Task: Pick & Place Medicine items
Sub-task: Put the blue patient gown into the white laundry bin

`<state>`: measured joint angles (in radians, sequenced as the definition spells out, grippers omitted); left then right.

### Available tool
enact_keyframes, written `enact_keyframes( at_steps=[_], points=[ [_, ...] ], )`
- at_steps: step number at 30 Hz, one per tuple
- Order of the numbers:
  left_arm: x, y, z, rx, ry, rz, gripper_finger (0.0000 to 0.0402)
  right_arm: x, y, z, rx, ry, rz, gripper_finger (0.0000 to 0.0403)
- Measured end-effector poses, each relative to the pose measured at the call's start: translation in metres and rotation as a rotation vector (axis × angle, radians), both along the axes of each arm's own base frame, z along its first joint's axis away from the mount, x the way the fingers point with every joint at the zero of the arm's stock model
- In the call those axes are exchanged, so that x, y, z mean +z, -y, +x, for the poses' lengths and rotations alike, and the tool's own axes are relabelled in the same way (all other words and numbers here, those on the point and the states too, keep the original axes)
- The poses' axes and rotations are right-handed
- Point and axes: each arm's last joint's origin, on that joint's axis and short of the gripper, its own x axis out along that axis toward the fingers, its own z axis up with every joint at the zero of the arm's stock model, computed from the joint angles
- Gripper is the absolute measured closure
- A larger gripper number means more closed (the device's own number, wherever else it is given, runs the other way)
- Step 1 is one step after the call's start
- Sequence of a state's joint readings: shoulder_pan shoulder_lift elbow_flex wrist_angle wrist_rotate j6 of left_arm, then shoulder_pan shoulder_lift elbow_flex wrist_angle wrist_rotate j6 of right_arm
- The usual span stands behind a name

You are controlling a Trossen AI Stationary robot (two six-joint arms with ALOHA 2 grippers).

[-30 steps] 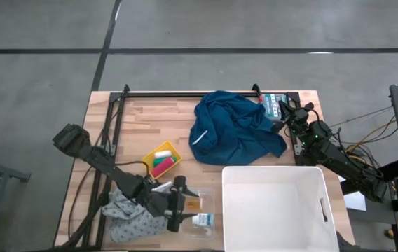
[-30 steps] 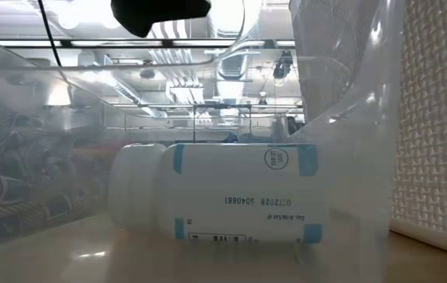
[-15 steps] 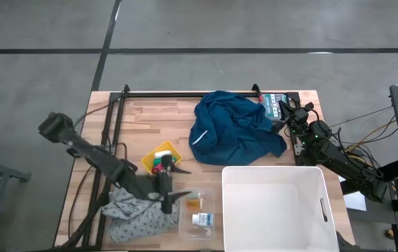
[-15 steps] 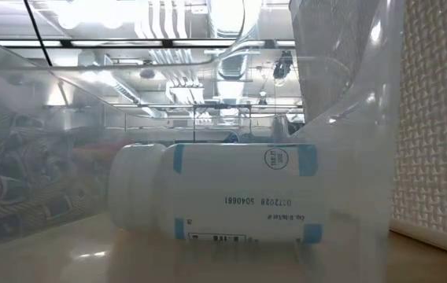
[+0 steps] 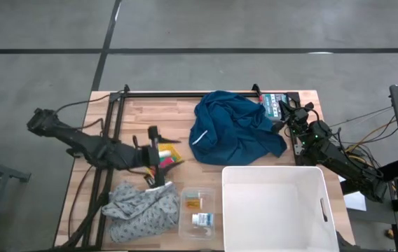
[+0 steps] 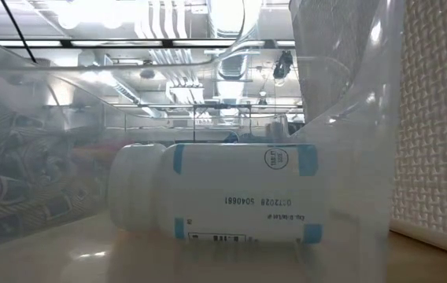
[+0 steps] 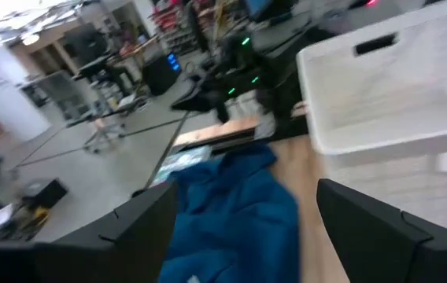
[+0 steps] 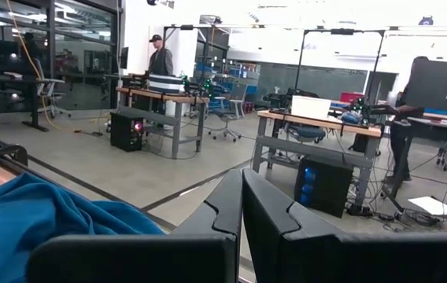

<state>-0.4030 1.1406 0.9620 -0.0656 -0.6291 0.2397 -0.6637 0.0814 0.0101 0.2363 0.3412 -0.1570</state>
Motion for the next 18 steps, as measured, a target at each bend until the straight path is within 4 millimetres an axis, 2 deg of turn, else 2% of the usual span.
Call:
enact_keyframes(
  at_steps=[5,18],
  points=[
    [0.002,-0.013,-0.010,0.042,-0.041,0.009,0.0096,0.000,0.000,0.000,0.000,0.000,0.000,0.0394],
    [0.001,-0.019,-0.013,0.053,-0.083,0.068,0.0097,0.000,0.000,0.000,0.000,0.000,0.000,0.0394]
  ],
)
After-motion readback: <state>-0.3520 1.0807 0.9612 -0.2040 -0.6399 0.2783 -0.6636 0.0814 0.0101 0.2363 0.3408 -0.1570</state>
